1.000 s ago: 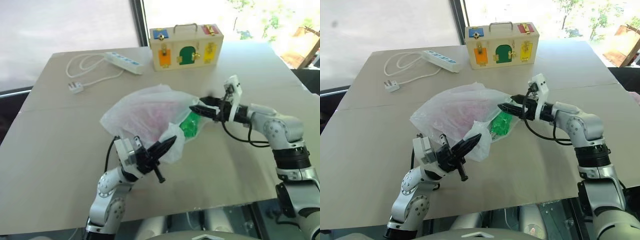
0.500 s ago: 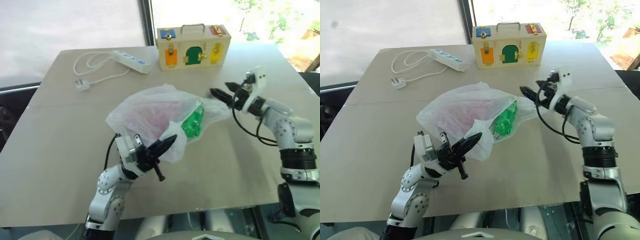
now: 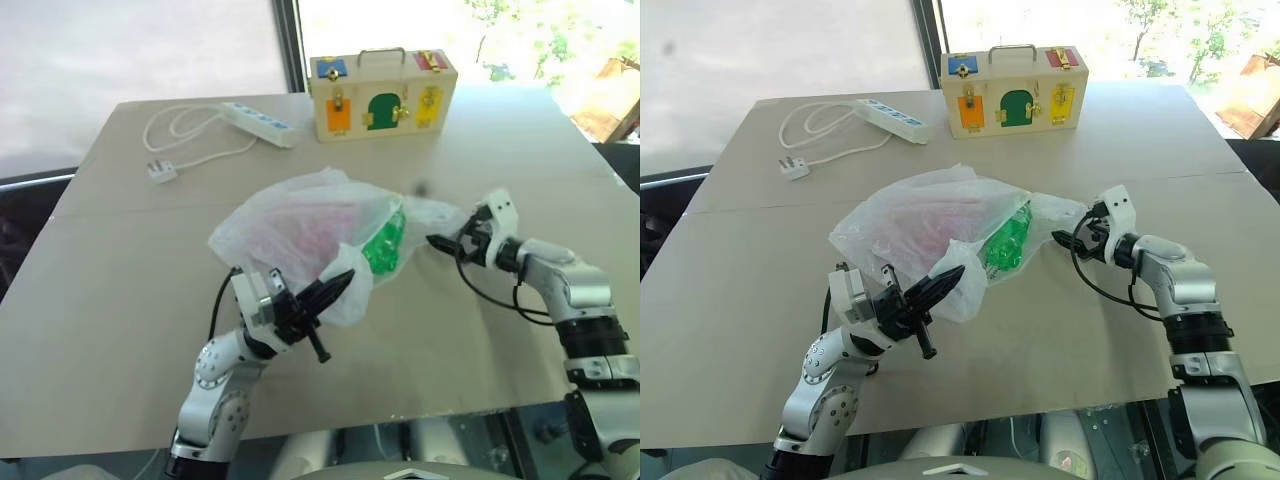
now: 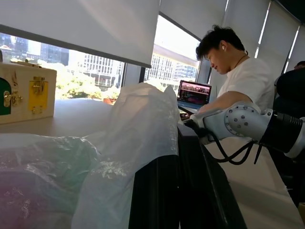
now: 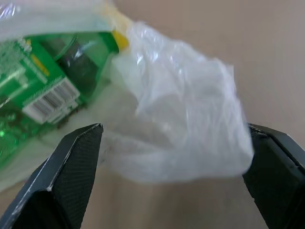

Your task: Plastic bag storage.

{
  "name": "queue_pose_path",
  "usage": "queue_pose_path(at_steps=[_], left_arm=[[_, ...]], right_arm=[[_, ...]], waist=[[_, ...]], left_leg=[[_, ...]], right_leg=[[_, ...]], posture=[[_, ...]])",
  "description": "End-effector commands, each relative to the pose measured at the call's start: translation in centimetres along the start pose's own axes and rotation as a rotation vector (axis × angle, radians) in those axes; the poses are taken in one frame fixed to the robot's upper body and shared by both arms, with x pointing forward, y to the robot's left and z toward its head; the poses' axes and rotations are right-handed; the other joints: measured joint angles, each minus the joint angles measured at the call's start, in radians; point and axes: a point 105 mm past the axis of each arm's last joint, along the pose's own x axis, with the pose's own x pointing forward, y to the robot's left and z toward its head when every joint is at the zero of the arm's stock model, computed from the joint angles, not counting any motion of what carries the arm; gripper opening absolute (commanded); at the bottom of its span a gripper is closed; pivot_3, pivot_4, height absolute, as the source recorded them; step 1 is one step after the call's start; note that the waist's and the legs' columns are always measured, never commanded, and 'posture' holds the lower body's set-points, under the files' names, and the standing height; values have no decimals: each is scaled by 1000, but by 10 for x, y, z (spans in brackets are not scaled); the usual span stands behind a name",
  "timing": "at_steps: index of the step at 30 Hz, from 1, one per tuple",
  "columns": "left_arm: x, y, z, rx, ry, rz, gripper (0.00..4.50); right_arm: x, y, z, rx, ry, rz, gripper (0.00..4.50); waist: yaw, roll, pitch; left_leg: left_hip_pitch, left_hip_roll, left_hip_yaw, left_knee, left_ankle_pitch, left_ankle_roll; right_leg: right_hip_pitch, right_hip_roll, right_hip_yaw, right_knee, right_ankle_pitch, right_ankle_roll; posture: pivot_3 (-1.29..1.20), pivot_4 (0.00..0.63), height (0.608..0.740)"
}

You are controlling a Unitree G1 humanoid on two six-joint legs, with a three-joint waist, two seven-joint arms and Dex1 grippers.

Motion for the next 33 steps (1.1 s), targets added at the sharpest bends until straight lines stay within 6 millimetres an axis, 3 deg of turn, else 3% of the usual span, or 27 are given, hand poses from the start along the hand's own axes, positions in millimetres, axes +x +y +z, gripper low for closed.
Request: queue_pose_path(at_steps=[1, 3, 10, 16, 19, 21, 23, 26, 29, 33], left_arm=[[0, -2, 8, 22, -24, -9, 0], [-1, -2, 8, 24, -23, -4, 0], [-3, -1, 9, 29, -21, 13, 0], [-4, 11, 14, 70, -6, 38, 0], [7, 45, 43, 110, -60, 142, 0], [21, 83, 83, 105, -154, 244, 0], [28, 121, 119, 141, -209, 389, 0], [32, 169, 174, 235, -240, 597, 0], [35, 187, 221, 298, -308, 660, 0], [43, 195, 238, 359, -296, 654, 0]], right_arm=[[-1, -9, 25, -17, -102, -35, 3955], [-1, -8, 27, -20, -108, -22, 3309], [-9, -3, 24, 7, -93, 30, 68], [-20, 2, 29, 57, -70, 86, 68], [-36, 9, 75, 282, -186, 205, 68], [-54, -3, 147, 513, -454, 274, 68], [-75, -16, 202, 677, -664, 329, 68], [-107, -35, 261, 806, -888, 344, 68], [-123, -32, 288, 779, -948, 360, 68], [-123, -19, 295, 693, -925, 377, 68]], waist=[[1, 0, 0], [1, 0, 0], [0, 0, 0], [2, 0, 0], [5, 0, 1], [4, 1, 5], [3, 1, 7], [2, -3, 7], [-3, -5, 7], [-33, -4, 7]], left_leg=[[0, 0, 0, 0, 0, 0], [0, 0, 0, 0, 0, 0], [0, 0, 0, 0, 0, 0], [0, 0, -1, 0, 0, 0], [-1, 0, -2, 1, 0, 0], [-1, 0, -2, 2, 0, 0], [-3, 0, -2, 4, 1, -1], [-5, 0, -3, 1, 1, -2], [-5, -1, -5, 0, 1, -1], [-16, -5, -5, 3, -3, 6]], right_leg=[[0, 0, 0, 0, 0, 0], [0, 0, -1, 0, 0, 0], [0, 0, 0, 0, 0, 0], [0, 0, -1, 0, 0, 0], [0, -1, -2, 0, 0, 0], [0, 0, -2, 1, 0, 0], [-1, 2, -2, 2, 4, 0], [-4, 4, -3, 0, 4, 0], [-7, 1, -9, 5, 4, 0], [-17, -12, -18, 14, 4, -1]], posture=[[0, 150, 740], [0, 150, 740], [0, 150, 740], [0, 150, 740], [0, 150, 740], [0, 150, 740], [0, 150, 740], [0, 150, 740], [0, 150, 740], [0, 150, 740]])
